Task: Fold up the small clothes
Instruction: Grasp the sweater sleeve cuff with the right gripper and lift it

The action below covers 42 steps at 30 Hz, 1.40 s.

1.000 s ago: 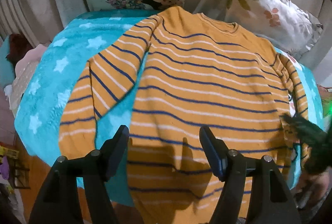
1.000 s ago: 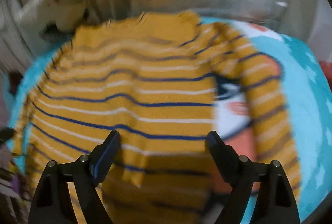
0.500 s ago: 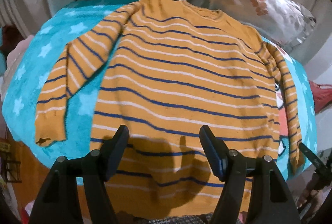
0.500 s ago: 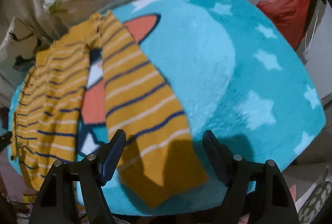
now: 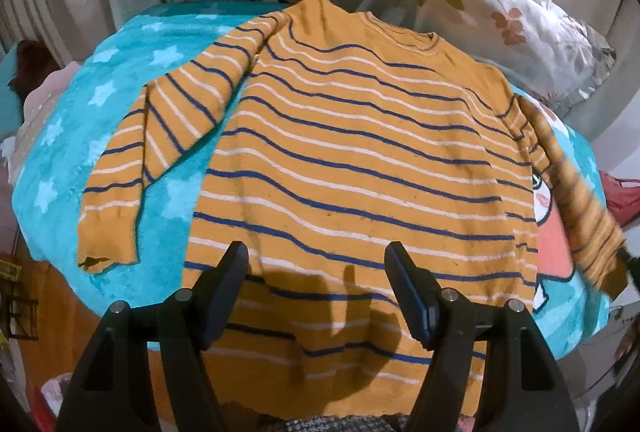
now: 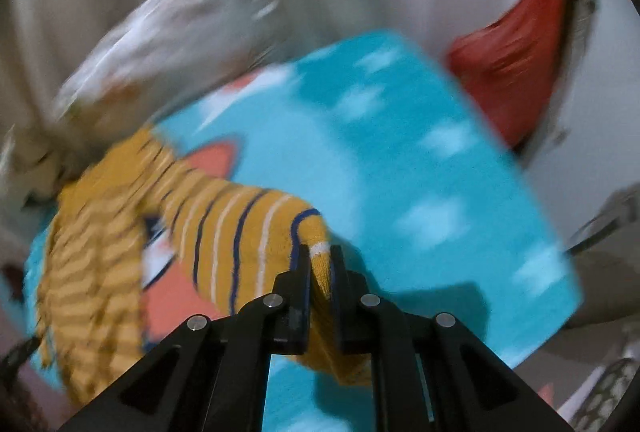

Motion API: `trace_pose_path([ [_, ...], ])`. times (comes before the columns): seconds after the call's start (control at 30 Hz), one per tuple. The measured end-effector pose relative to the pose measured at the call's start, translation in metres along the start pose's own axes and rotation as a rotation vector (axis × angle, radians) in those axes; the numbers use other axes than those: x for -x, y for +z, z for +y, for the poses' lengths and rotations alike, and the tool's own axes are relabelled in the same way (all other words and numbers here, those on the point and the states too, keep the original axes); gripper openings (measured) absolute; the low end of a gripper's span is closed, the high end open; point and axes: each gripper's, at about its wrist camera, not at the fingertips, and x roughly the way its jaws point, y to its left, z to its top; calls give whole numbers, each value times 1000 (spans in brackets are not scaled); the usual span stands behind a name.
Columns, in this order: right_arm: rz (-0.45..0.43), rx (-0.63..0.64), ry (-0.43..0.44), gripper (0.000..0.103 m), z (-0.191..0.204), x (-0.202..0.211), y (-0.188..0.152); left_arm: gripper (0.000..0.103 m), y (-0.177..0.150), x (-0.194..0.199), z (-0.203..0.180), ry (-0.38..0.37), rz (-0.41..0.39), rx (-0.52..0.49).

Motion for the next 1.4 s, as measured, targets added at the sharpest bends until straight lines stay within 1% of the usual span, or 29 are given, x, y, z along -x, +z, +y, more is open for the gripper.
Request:
trace_pose_path([
  [0.07, -11, -36, -65, 9, -25, -7, 25, 70, -1, 0, 3, 10, 3, 6],
  [0.13, 17, -71, -106, 11, -45, -27, 49, 70, -1, -2, 4, 16, 11, 11],
  [0.2, 63, -111, -141, 18, -61, -50, 65, 70, -1, -3, 3, 18, 19, 14],
  [0.23, 63, -123, -168, 19, -68, -55, 70, 70, 0, -2, 3, 17, 21, 13],
  [0.27, 51, -133, -203, 23, -72, -56, 74, 70, 0, -1, 2, 18, 20, 10],
  [0.3, 31, -157, -204, 27, -81, -51, 75, 70, 0, -1, 1, 20, 16, 5],
  [0.33, 18, -186, -172, 30, -85, -46, 74, 70, 0, 0, 0, 22, 12, -2],
  [0.4, -12, -260, -65, 39, -99, -29, 61, 70, -1, -1, 0, 29, 12, -4],
  [0.43, -16, -287, -19, 41, -102, -24, 53, 70, -1, -3, 1, 30, 17, 1],
  [0.47, -15, -319, 38, 45, -106, -20, 41, 70, -1, -5, 3, 28, 25, 11],
  [0.5, -9, -342, 71, 50, -106, -16, 31, 70, -1, -7, 4, 27, 32, 19],
  [0.57, 24, -404, 158, 51, -107, -18, 6, 70, 0, -12, 7, 22, 49, 38],
  [0.6, 46, -434, 186, 51, -107, -23, -7, 70, 0, -13, 8, 18, 55, 45],
  [0.67, 77, -483, 214, 51, -106, -36, -27, 70, 0, -15, 6, 7, 61, 53],
  [0.77, 89, -532, 217, 51, -107, -53, -38, 70, -2, -15, -1, 5, 59, 30],
  [0.8, 86, -547, 220, 51, -107, -58, -38, 70, -3, -15, -3, 3, 60, 26],
  [0.93, 67, -538, 165, 52, -102, -73, -25, 70, -11, -15, -4, 4, 70, 27],
  [1.03, 49, -560, 147, 52, -104, -80, -14, 70, -18, -10, 2, 23, 66, 45],
  [1.07, 41, -576, 148, 51, -106, -83, -9, 70, -21, -7, 6, 32, 64, 55],
  [1.1, 34, -587, 153, 39, -108, -85, -7, 70, -23, -5, 10, 40, 63, 62],
  [1.13, 31, -595, 157, 31, -110, -87, -5, 70, -27, -2, 16, 55, 63, 73],
  [1.17, 34, -594, 156, 15, -110, -90, -2, 70, -29, 0, 20, 65, 63, 77],
  [1.2, 36, -584, 152, 12, -110, -91, 2, 70, -31, 2, 24, 75, 62, 82],
  [1.27, 26, -551, 129, 8, -106, -88, 9, 70, -36, 5, 33, 88, 57, 93],
  [1.33, 10, -502, 105, 7, -93, -76, 18, 70, -37, 7, 41, 84, 56, 110],
  [1.4, -6, -457, 119, 7, -74, -63, 27, 70, -34, 6, 47, 69, 50, 128],
])
